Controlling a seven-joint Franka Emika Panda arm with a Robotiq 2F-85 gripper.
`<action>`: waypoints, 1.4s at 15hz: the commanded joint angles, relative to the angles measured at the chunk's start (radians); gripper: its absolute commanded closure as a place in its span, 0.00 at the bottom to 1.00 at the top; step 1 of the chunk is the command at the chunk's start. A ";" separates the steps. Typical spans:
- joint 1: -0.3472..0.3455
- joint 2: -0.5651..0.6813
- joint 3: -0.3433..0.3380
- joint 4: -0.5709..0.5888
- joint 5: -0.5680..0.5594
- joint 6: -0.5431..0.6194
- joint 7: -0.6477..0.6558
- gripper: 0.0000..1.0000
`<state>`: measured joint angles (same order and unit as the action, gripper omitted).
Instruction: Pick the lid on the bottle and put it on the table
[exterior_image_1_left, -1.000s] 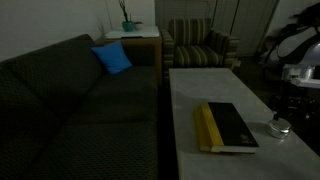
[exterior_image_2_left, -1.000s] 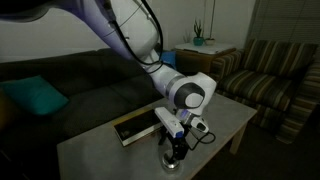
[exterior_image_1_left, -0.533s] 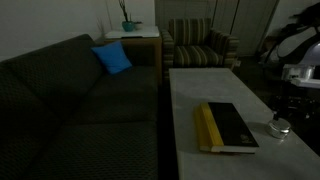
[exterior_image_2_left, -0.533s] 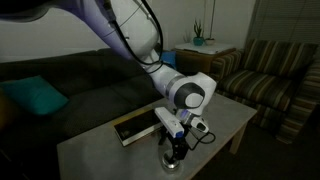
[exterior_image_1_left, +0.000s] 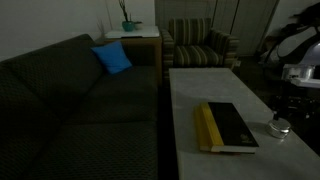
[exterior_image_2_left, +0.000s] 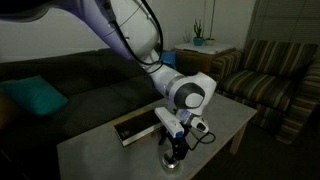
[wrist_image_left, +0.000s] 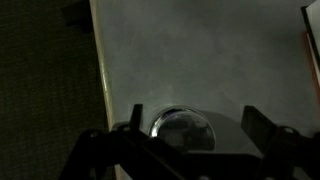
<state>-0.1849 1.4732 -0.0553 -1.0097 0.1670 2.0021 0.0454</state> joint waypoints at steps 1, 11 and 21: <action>-0.015 0.000 0.016 0.003 -0.009 0.012 0.000 0.00; -0.005 0.003 -0.007 -0.045 0.007 0.281 0.204 0.00; 0.057 0.002 -0.063 -0.069 -0.081 0.308 0.203 0.00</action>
<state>-0.1504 1.4756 -0.0967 -1.0594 0.1218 2.2886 0.2490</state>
